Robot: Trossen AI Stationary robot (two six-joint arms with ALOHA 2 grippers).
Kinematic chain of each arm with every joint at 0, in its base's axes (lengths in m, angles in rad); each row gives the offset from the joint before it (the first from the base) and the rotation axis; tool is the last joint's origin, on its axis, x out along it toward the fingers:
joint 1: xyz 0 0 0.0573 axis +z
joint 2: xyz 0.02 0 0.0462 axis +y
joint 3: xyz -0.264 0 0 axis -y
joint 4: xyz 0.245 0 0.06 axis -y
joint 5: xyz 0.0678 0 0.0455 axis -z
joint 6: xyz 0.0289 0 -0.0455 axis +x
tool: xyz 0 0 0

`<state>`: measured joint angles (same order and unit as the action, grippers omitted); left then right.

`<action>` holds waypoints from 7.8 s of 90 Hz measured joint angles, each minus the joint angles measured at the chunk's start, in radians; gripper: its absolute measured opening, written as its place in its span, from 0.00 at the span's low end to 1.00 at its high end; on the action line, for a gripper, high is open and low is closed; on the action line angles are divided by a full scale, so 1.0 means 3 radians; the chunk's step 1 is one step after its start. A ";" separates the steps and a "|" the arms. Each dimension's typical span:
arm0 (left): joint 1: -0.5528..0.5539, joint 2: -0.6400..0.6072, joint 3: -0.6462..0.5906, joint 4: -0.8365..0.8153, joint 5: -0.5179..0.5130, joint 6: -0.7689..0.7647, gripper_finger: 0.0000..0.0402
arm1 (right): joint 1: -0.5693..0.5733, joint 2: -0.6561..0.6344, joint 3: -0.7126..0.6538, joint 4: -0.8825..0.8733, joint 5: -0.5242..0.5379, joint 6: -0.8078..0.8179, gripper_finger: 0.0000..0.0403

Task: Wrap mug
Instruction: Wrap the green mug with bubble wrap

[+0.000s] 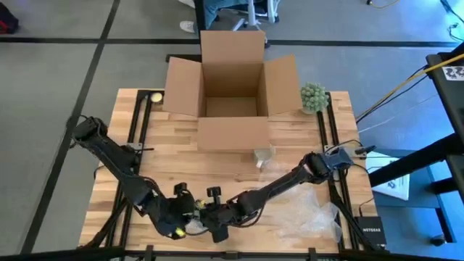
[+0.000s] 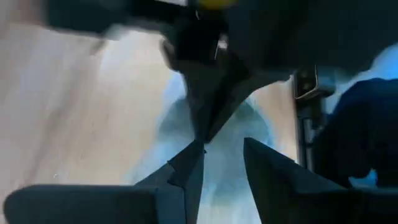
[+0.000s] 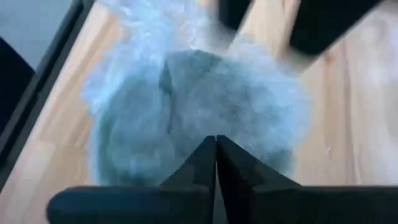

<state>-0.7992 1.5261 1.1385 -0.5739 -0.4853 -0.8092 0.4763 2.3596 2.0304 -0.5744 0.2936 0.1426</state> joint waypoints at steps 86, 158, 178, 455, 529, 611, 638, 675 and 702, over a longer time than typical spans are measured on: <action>0.0146 0.0298 -0.0188 0.0435 0.0060 0.0026 0.24 | -0.0029 -0.0019 0.0226 0.0012 -0.0053 -0.0006 0.00; -0.0253 0.0015 -0.0520 0.0344 -0.0195 -0.0478 0.24 | -0.0061 0.0142 0.0220 -0.0188 -0.0137 0.0057 0.00; -0.0229 0.0015 -0.0624 0.1054 -0.0308 -0.0096 0.24 | -0.0063 0.0140 0.0219 -0.0193 -0.0139 0.0035 0.00; 0.0203 0.0267 -0.0196 0.0972 0.0558 -0.0151 0.24 | 0.0250 0.0022 0.0648 -0.2274 0.0195 0.0840 0.00; 0.0742 0.0859 -0.0181 0.1106 0.0756 -0.0198 0.24 | 0.0232 0.0006 0.0046 -0.1076 0.0234 0.0819 0.00; 0.0576 0.0382 -0.0212 0.1036 0.0719 0.0626 0.24 | 0.0213 0.0023 0.0003 -0.1004 0.0270 0.0794 0.00; 0.0524 0.0178 -0.0206 0.0688 0.0631 0.0643 0.24 | 0.0216 0.0023 0.0003 -0.1034 0.0258 0.0794 0.00; 0.0616 0.0422 -0.0219 0.0621 0.0708 0.0483 0.24 | 0.0215 0.0023 0.0004 -0.1042 0.0246 0.0721 0.00; 0.0631 0.0811 -0.0200 0.0714 0.0705 0.0474 0.24 | 0.0218 0.0021 0.0005 -0.1032 0.0270 0.0723 0.00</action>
<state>-0.6098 1.7695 1.0783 -0.3597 -0.2739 -0.6671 0.5419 2.3660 2.0320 -0.8841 0.3746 0.3595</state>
